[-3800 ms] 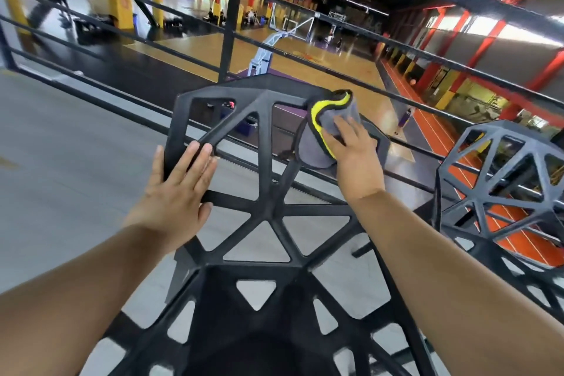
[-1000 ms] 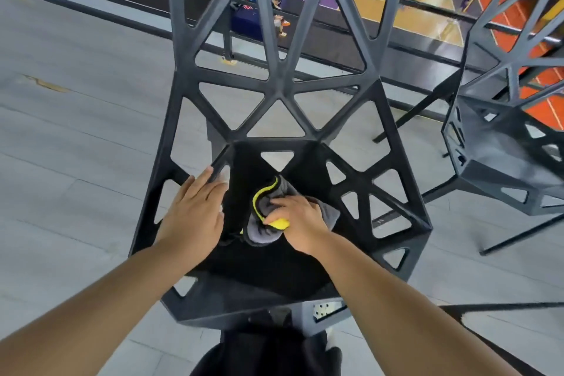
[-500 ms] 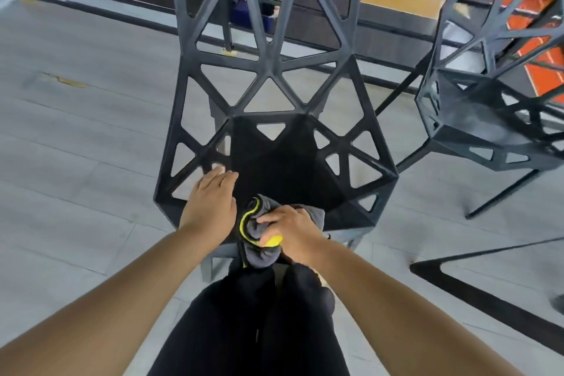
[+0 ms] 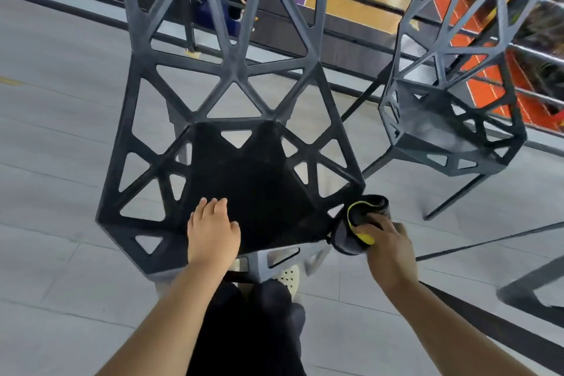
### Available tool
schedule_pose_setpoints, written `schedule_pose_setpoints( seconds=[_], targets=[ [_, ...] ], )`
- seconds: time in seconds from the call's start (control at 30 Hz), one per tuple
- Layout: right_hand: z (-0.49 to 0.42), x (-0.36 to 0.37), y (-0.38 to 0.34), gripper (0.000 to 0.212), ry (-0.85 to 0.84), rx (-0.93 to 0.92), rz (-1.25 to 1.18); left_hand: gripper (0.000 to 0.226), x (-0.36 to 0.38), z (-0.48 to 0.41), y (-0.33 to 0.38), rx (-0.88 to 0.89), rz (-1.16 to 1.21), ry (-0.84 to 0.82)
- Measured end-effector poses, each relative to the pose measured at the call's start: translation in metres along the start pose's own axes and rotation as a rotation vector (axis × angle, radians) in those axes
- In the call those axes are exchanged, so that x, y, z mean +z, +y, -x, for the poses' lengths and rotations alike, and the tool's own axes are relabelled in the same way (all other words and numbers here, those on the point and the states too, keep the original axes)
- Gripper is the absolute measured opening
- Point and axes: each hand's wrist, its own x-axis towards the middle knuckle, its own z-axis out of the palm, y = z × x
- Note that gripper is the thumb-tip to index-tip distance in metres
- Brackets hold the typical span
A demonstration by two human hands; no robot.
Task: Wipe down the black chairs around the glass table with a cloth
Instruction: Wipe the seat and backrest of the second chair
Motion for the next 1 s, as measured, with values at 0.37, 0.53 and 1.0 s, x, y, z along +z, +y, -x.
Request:
schedule_pose_setpoints(
  seconds=[0.37,0.53,1.0],
  targets=[
    [-0.124,0.109,-0.21,0.043,-0.281,-0.686,0.034,0.058,0.018,-0.078,-0.016,-0.078,0.048,0.341],
    [-0.187,0.135,-0.214,0.044,-0.222,-0.706,0.055,0.062,0.034,-0.098,-0.013,-0.015,0.023,0.348],
    [-0.203,0.096,-0.166,0.052,-0.17,-0.402,0.402,0.074,0.046,-0.093,0.014,0.155,-0.141,0.033]
  ],
)
